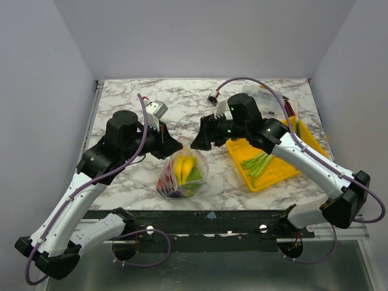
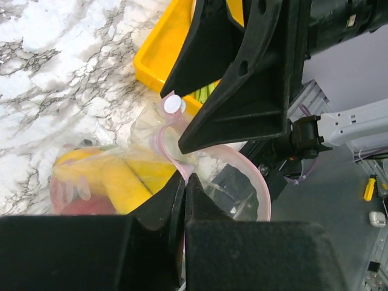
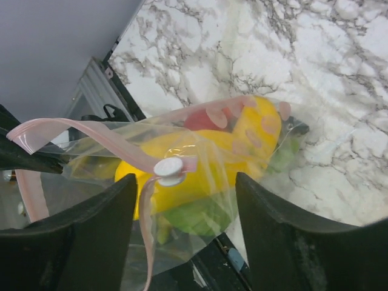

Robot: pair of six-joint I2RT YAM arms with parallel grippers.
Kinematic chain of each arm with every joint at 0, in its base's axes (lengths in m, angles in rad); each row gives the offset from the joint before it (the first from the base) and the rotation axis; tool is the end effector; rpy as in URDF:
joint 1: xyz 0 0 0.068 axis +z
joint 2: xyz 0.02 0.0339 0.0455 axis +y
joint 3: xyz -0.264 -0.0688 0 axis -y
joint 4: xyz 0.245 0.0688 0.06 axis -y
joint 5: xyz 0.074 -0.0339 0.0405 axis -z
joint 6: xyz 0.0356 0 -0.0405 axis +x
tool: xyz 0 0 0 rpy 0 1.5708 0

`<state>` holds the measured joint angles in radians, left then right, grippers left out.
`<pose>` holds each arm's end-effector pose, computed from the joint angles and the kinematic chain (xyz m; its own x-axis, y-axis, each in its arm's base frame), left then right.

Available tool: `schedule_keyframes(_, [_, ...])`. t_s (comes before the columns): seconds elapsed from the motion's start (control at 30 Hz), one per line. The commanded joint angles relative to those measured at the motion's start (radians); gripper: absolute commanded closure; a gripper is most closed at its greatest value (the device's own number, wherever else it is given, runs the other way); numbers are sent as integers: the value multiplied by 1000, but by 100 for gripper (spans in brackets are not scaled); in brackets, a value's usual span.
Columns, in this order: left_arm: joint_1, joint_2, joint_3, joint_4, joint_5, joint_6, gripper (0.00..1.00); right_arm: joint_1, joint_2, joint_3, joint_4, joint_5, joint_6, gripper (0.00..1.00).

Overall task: Place the food in the zip-top bag and seal the zipper
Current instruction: Adjust the zipper food storage bag at the center of the board.

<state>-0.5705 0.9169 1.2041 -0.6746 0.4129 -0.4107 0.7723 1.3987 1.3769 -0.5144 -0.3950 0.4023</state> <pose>0.1405 -0.1071 0.4097 -0.6139 -0.0406 -0.7884 0.6133 0.6043 -0.5087 0.2146 0.2282 0.3737 -0.6817 -0.1595 -0.7141 -0.6674 0.5355 0.5175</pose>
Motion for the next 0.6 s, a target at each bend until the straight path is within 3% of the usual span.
schedule_keyframes(0.0, [2, -9, 47, 56, -1, -41, 100, 52, -33, -25, 80, 20, 64, 37])
schedule_keyframes(0.07, [2, -15, 48, 56, -12, -56, 100, 78, -20, -20, 77, 73, 91, 45])
schedule_keyframes(0.23, [2, -20, 36, 80, 41, -54, 100, 96, -21, -29, 151, 218, 70, 99])
schedule_keyframes(0.27, [5, -23, 32, 77, 41, -40, 92, 95, -29, -29, 170, 252, 15, 100])
schedule_keyframes(0.3, [9, -36, 17, 85, 15, -27, 69, 91, -42, -38, 203, 260, -46, 100])
schedule_keyframes(0.33, [26, -59, -29, 122, -8, -25, 39, 72, -48, -46, 253, 219, -94, 100])
schedule_keyframes(0.37, [66, -92, -66, 173, -9, -32, 20, 45, -47, -45, 285, 156, -138, 100])
schedule_keyframes(0.43, [174, -130, -120, 257, 58, -54, 6, -30, -19, -18, 343, -54, -173, 100])
schedule_keyframes(0.57, [320, -142, -161, 394, 189, -96, 1, -90, 70, 59, 378, -429, -226, 100])
